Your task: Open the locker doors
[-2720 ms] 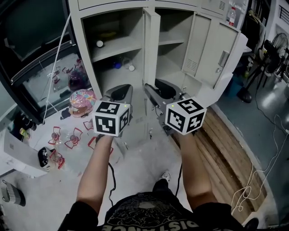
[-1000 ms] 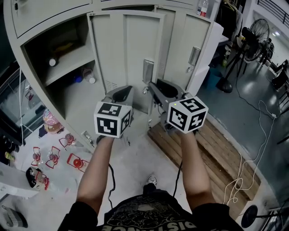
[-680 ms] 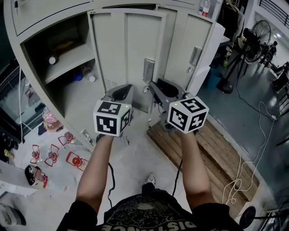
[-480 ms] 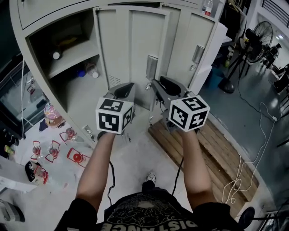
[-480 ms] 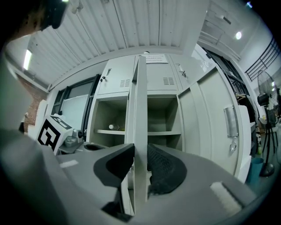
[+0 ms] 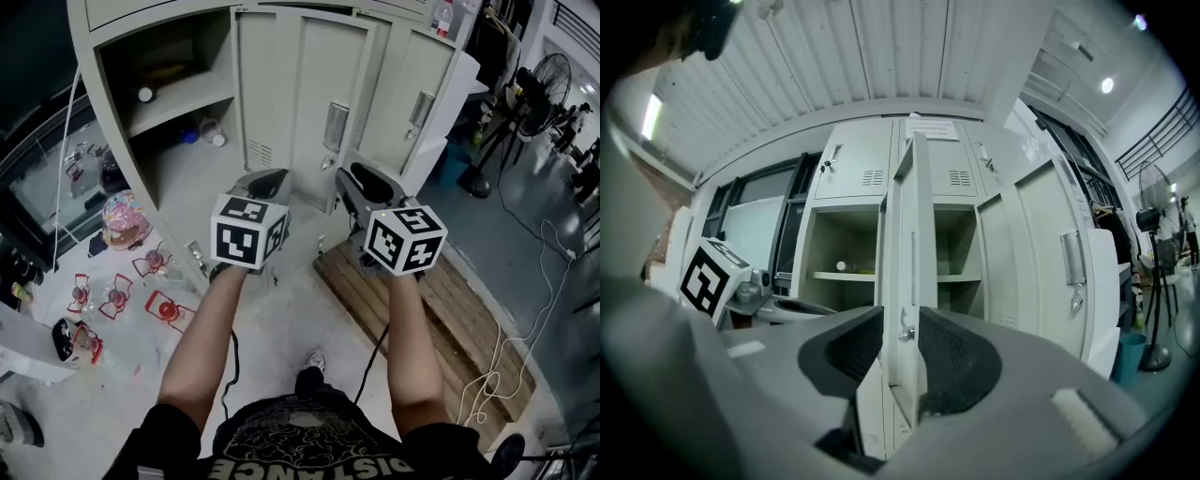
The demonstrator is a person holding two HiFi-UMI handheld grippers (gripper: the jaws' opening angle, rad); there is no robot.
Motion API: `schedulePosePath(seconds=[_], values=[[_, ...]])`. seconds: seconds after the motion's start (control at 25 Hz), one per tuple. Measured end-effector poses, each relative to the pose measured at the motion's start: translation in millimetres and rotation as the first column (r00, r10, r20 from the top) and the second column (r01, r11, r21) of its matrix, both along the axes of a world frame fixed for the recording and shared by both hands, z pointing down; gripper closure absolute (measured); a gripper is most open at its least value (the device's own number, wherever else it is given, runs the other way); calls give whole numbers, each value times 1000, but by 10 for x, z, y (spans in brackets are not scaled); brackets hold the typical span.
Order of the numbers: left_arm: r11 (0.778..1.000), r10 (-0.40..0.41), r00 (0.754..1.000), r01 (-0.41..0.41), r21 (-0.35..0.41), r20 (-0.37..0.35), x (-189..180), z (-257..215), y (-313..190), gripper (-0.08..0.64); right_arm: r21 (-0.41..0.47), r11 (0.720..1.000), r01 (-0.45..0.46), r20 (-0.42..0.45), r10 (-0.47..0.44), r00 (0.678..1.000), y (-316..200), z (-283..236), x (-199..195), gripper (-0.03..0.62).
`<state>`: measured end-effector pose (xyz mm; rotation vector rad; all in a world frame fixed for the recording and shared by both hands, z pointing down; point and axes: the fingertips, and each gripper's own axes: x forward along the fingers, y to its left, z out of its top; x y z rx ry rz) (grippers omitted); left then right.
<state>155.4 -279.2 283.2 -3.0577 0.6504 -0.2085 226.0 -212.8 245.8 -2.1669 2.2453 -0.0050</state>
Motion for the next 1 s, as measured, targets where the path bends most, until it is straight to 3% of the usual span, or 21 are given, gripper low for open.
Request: schedulePosePath(seconds=[0.24,0.52,0.84,1.0], values=[[999,-41,999,41,0,5,-420,14,45,555,-11,1000,27,3,-27,1000,49,47,-350,472],[991,-133,991,133,-1,-5,-1177,52,-3,555,-29,993,115,-6,-115,993,-71,157,-1056,472],[965,-259,966,258,-35,-6,-2032,156,-144,555,-80,970,228,-16,-230,973,-329,302,-1832,469],[947,-317,948,317,-48,4,-2424,348,-230,555,-139,944,299,-36,-307,951,-518,563,-2252,465]])
